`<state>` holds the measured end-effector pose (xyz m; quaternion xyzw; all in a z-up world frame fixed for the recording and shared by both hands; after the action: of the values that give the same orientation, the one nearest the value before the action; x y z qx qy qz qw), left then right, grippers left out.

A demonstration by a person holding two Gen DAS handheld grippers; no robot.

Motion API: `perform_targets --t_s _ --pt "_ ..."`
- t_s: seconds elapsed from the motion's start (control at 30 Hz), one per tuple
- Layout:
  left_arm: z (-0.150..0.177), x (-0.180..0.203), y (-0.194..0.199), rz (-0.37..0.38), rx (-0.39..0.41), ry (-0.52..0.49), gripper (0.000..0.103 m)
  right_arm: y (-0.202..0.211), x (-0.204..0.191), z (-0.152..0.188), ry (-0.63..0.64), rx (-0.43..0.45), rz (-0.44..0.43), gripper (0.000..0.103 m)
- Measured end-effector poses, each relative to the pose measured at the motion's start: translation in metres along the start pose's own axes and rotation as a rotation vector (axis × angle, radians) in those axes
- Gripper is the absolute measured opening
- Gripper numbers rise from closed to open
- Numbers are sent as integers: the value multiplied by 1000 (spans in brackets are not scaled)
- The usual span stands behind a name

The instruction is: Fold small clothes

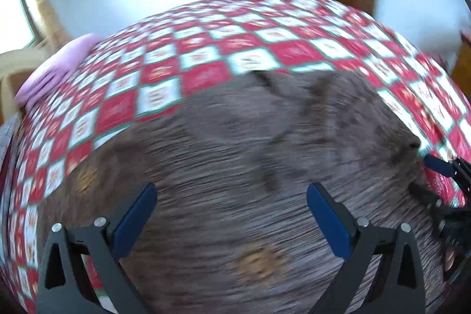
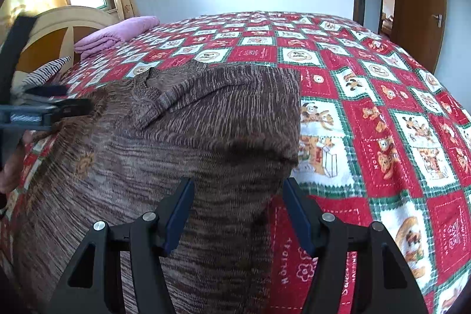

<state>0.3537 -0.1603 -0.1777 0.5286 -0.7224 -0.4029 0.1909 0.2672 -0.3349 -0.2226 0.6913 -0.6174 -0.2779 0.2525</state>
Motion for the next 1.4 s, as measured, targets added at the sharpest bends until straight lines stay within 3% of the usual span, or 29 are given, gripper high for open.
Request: perform_targets --t_s 0.13,0.23,0.3,0.37,0.43,0.5,0.6,0.77,0.87,0.9,0.97,1.03,1.07,1.1,1.17,1.23,1.4 --pt "-14 42 -31 -2 -24 -74 103 2 11 1 -66 17 -31 63" --pt "-27 46 -57 -158 -31 -131 103 0 17 1 -99 14 -59 65" --pt "-37 25 -70 -279 -25 -116 103 -2 16 3 -99 6 -68 65" --pt "-47 -29 -84 -488 -43 -34 103 -4 13 4 -86 -7 -77 66" --pt "-43 -77 -91 -537 -98 106 103 -7 11 4 -79 -19 -82 66" --pt "-32 -108 -92 -473 -130 216 103 -8 11 5 -78 -24 -86 68" --pt "-15 -116 -76 -328 -108 278 94 -9 11 5 -82 -27 -93 68" --pt "-2 -63 -58 -13 -86 276 89 -9 14 7 -106 -30 -115 68" --pt "3 -28 -59 103 -111 248 72 -9 16 7 -123 -27 -131 68" --pt "5 -20 -61 117 -120 235 63 -9 16 7 -127 -26 -134 68" --pt "6 -8 -65 113 -122 214 54 -8 18 7 -134 -23 -139 68" --pt "4 -1 -62 144 -86 217 33 -8 18 7 -138 -21 -144 68" --pt "4 2 -59 172 -86 213 12 -7 18 7 -142 -20 -147 68" --pt "4 1 -54 166 -76 209 6 -7 18 7 -143 -20 -149 68" --pt "2 -2 -40 124 -36 194 6 -6 18 7 -144 -18 -150 69" --pt "1 -5 -34 129 -14 187 6 -6 19 7 -145 -17 -150 69" --pt "10 -7 -40 106 -31 160 6 -4 26 7 -184 -6 -176 69"
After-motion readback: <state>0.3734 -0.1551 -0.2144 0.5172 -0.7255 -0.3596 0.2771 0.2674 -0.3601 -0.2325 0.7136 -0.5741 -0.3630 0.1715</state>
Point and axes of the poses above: each gripper's, at about its wrist camera, not at the fingertips, and y roughly against the way its jaws point, x to its right, z to its underside, the point moved 5 cm from there along -y, roughly the way its jaws point
